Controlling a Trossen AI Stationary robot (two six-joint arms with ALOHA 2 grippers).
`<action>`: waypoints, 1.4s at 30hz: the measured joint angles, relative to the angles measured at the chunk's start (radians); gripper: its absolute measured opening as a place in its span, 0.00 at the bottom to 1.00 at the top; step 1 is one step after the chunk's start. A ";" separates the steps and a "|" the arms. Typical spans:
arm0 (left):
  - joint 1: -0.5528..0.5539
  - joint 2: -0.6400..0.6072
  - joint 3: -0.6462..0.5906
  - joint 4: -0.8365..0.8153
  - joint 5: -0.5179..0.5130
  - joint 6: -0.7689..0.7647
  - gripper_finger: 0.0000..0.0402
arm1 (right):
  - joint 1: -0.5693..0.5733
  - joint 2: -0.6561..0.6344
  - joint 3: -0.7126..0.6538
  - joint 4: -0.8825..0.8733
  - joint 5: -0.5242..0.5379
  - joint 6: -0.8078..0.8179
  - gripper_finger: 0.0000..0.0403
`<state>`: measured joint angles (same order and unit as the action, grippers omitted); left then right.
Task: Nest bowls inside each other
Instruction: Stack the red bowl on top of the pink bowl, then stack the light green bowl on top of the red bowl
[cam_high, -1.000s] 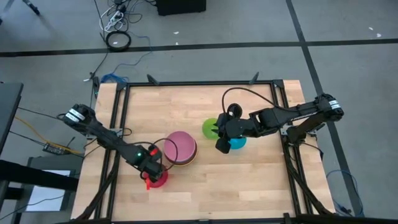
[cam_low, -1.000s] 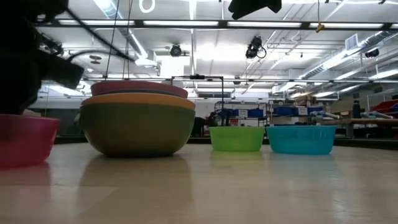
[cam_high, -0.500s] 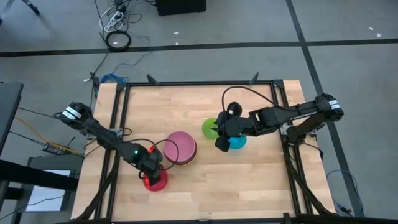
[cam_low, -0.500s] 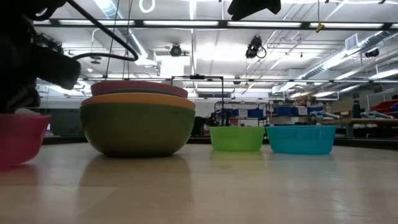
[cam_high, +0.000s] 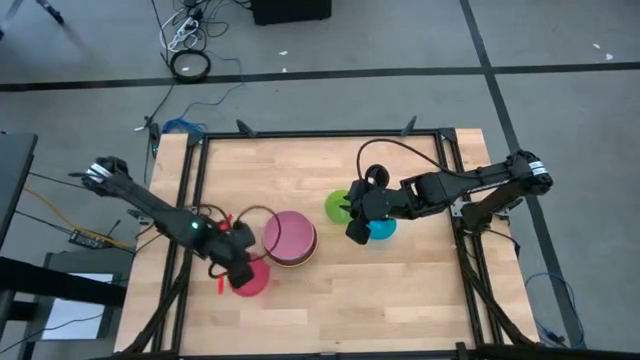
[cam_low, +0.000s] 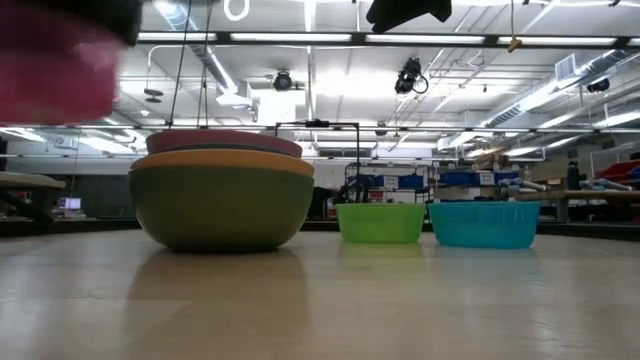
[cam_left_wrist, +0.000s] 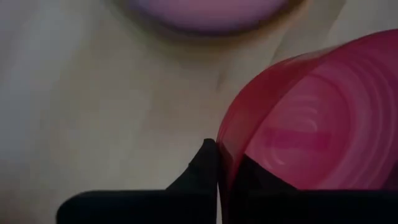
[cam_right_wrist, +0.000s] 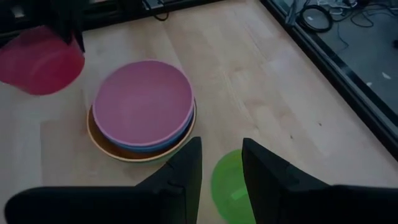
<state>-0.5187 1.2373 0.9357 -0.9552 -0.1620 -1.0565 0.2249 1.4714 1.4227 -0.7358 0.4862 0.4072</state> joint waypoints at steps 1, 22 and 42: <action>0.012 -0.012 0.021 -0.001 -0.046 0.013 0.02 | 0.000 0.000 0.000 0.000 0.003 0.000 0.26; 0.411 0.112 0.138 0.138 -0.170 0.450 0.04 | 0.000 0.000 -0.006 -0.039 0.021 0.012 0.25; 0.467 0.123 0.157 0.244 0.019 0.506 0.51 | -0.077 0.000 -0.205 0.014 -0.031 0.109 0.26</action>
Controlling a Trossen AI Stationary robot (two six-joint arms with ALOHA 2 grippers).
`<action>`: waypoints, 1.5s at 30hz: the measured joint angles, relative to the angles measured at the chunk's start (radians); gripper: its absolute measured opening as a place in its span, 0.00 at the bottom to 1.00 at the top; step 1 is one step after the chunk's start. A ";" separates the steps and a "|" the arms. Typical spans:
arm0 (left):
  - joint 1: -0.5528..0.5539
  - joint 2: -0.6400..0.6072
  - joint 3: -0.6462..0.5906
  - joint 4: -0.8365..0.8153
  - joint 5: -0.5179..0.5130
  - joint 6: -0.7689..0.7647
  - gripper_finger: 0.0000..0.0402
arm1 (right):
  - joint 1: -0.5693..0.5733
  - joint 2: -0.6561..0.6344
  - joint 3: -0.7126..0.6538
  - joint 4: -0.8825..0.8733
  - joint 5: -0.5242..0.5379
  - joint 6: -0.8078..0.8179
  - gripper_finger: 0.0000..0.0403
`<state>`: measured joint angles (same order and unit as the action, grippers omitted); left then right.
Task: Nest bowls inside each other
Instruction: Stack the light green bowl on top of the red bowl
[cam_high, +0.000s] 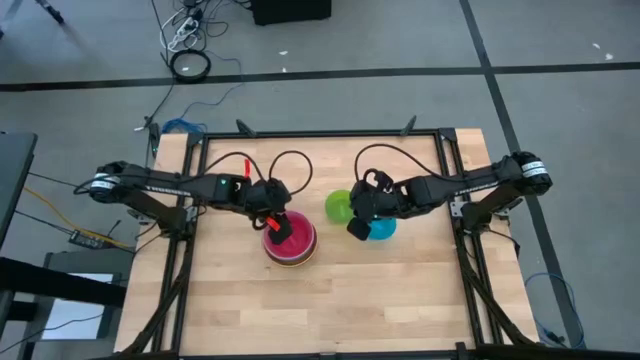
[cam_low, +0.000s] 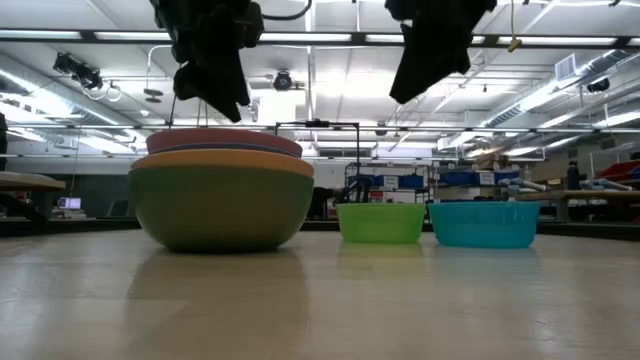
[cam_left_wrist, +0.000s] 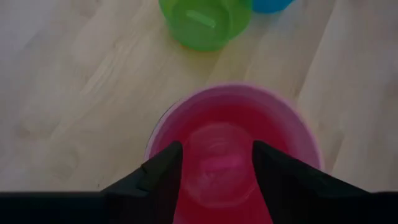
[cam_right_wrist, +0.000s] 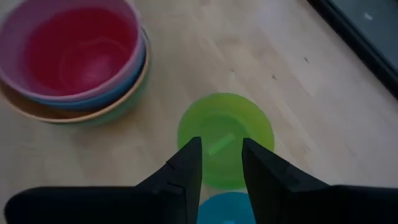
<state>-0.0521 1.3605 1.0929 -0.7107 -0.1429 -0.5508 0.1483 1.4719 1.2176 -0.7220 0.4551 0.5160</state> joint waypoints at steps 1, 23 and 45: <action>0.000 0.000 0.010 0.002 0.000 0.004 0.51 | -0.014 0.000 -0.006 0.012 -0.024 -0.006 0.26; -0.022 -0.002 0.190 -0.201 -0.078 0.101 0.50 | -0.105 0.288 -0.119 0.345 -0.309 -0.200 0.47; -0.022 -0.001 0.190 -0.232 -0.185 0.097 0.50 | -0.140 0.267 -0.106 0.303 -0.309 -0.246 0.02</action>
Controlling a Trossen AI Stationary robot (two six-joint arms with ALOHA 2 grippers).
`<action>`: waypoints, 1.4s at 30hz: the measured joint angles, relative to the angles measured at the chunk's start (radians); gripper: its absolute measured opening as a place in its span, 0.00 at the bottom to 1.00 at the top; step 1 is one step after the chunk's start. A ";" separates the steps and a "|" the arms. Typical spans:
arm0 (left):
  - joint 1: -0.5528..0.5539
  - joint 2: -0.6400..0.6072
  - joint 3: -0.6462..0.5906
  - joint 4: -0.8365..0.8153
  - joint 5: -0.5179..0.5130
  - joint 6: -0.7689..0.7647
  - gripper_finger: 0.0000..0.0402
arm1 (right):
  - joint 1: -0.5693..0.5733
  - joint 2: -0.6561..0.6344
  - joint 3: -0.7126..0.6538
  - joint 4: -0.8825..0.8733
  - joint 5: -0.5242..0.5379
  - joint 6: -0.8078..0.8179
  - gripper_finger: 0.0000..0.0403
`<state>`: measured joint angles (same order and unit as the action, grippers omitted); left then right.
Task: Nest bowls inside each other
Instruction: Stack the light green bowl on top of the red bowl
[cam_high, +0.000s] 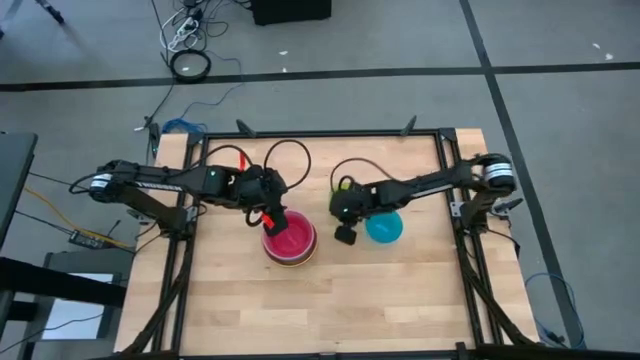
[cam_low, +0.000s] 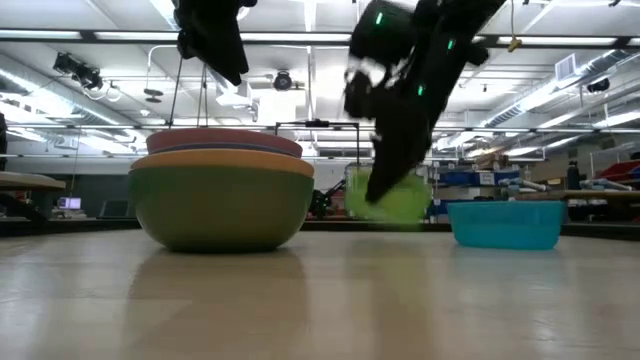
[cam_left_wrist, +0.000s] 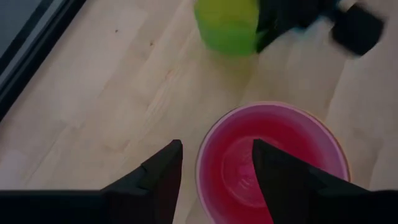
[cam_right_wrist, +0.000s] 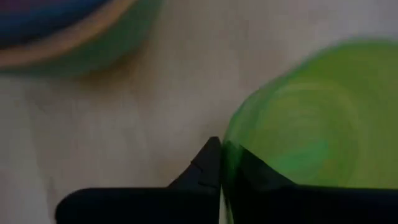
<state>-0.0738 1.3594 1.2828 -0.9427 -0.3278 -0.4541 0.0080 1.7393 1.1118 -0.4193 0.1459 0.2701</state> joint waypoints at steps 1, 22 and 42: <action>0.000 0.000 -0.002 0.003 -0.005 -0.001 0.50 | 0.003 -0.031 0.000 -0.005 0.015 -0.004 0.01; -0.021 0.001 0.158 0.052 -0.121 0.079 0.50 | 0.149 0.219 0.499 0.066 -0.187 -0.182 0.03; -0.133 -0.036 0.218 -0.205 -0.205 -0.052 0.50 | 0.132 0.160 0.605 -0.315 0.024 -0.064 0.40</action>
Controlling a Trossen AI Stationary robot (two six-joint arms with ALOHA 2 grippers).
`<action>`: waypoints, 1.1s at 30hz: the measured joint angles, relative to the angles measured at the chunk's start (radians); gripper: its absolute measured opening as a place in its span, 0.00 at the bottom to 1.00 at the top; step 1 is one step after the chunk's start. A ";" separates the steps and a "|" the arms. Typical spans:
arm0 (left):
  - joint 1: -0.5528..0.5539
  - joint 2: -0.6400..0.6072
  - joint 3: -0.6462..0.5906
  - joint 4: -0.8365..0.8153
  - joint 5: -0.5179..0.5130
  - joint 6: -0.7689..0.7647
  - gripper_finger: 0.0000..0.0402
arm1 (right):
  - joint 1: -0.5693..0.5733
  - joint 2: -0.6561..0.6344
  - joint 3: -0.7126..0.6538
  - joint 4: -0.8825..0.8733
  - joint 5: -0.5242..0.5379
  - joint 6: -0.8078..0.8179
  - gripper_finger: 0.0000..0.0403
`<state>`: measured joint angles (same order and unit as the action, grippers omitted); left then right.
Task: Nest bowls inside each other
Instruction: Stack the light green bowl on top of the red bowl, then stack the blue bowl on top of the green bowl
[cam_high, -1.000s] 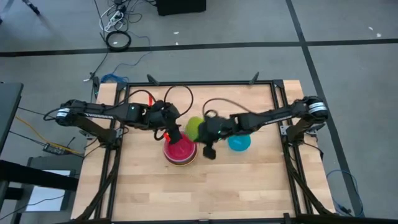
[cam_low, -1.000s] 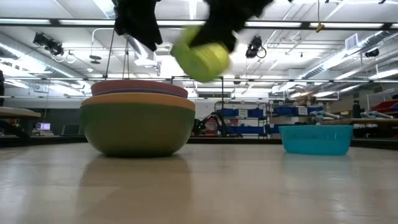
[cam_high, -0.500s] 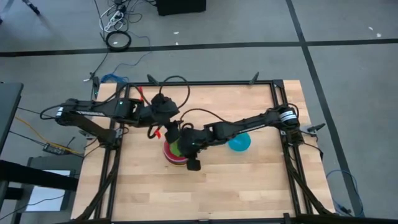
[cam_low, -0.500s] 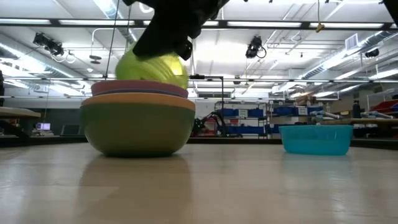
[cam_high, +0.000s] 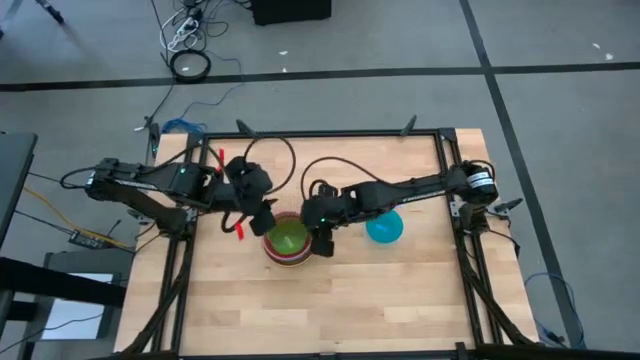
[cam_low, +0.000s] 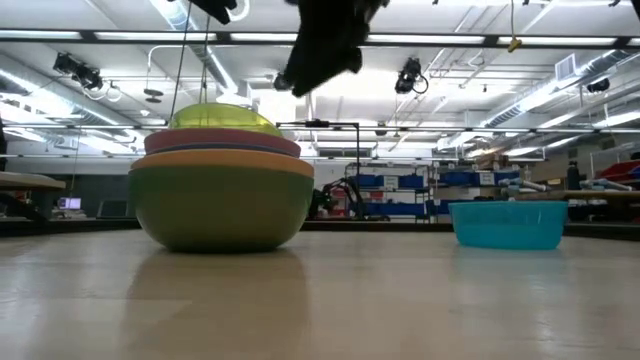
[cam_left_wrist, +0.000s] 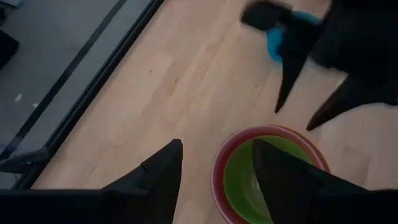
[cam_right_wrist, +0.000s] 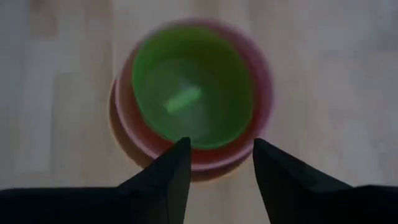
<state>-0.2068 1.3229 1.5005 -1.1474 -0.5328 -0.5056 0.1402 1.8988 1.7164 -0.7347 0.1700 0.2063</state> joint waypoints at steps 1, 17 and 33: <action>-0.009 0.001 0.000 0.001 -0.011 -0.005 0.50 | 0.002 -0.011 0.000 0.019 0.001 0.002 0.40; -0.044 0.001 -0.001 -0.005 -0.099 -0.023 0.50 | 0.016 0.194 0.000 0.240 -0.197 0.063 0.35; -0.053 0.001 -0.001 -0.027 -0.099 -0.045 0.50 | 0.011 0.099 0.002 0.112 0.025 0.021 0.33</action>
<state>-0.2595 1.3235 1.4998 -1.1741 -0.6323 -0.5501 0.1514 1.9973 1.7180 -0.6223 0.1953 0.2275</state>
